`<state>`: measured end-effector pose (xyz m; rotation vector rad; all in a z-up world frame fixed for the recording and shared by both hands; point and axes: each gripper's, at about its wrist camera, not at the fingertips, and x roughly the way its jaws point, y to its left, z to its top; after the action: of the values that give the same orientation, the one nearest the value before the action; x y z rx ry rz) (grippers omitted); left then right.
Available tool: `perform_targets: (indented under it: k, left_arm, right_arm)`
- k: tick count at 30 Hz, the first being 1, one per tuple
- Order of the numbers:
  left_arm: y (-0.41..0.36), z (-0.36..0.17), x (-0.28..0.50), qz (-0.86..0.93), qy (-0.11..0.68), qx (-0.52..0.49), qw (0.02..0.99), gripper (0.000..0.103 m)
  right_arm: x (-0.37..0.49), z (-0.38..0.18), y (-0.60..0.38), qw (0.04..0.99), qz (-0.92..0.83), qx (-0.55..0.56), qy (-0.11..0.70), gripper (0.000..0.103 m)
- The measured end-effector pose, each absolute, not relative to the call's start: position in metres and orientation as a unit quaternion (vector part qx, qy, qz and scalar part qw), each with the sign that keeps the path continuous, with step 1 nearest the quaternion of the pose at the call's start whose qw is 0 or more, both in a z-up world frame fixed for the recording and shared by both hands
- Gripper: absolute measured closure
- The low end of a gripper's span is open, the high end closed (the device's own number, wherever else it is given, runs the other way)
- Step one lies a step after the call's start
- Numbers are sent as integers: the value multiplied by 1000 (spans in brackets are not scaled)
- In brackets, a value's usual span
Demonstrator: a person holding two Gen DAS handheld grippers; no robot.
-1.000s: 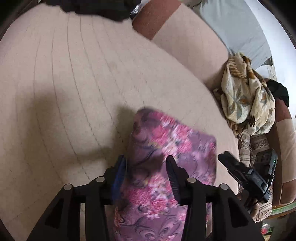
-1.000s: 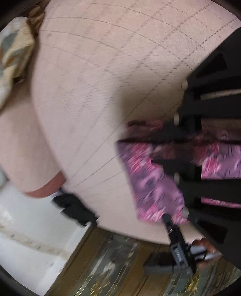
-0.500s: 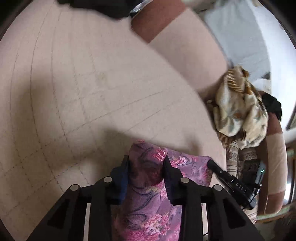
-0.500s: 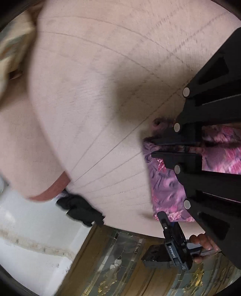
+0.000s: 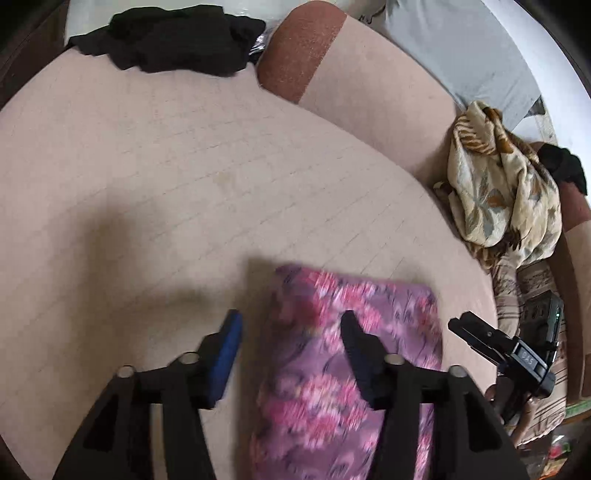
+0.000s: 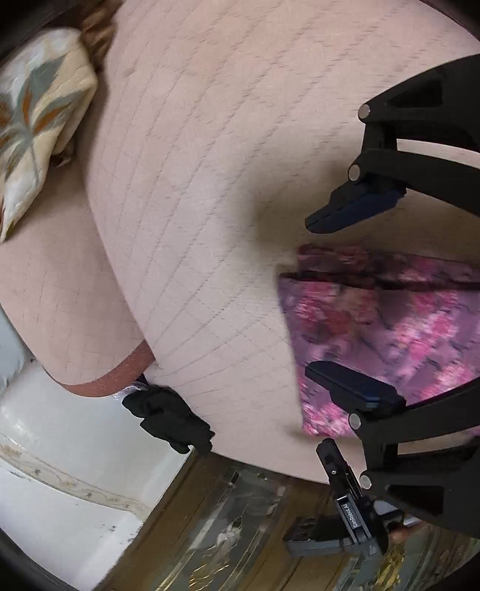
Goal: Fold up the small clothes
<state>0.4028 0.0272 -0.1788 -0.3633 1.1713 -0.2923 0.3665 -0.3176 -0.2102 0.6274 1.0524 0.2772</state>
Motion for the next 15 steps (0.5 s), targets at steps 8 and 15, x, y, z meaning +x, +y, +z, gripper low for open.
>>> perform_targets:
  k: [8,15]
  left_arm:
    - [23,-216,378,-133,586,-179,779,38]
    - [30,-230,393,-161,589,-255,750,66]
  right_arm:
    - [343,-253,-314,765,125,355,522,32]
    - [366,-257,-301,779,137,321,521,69]
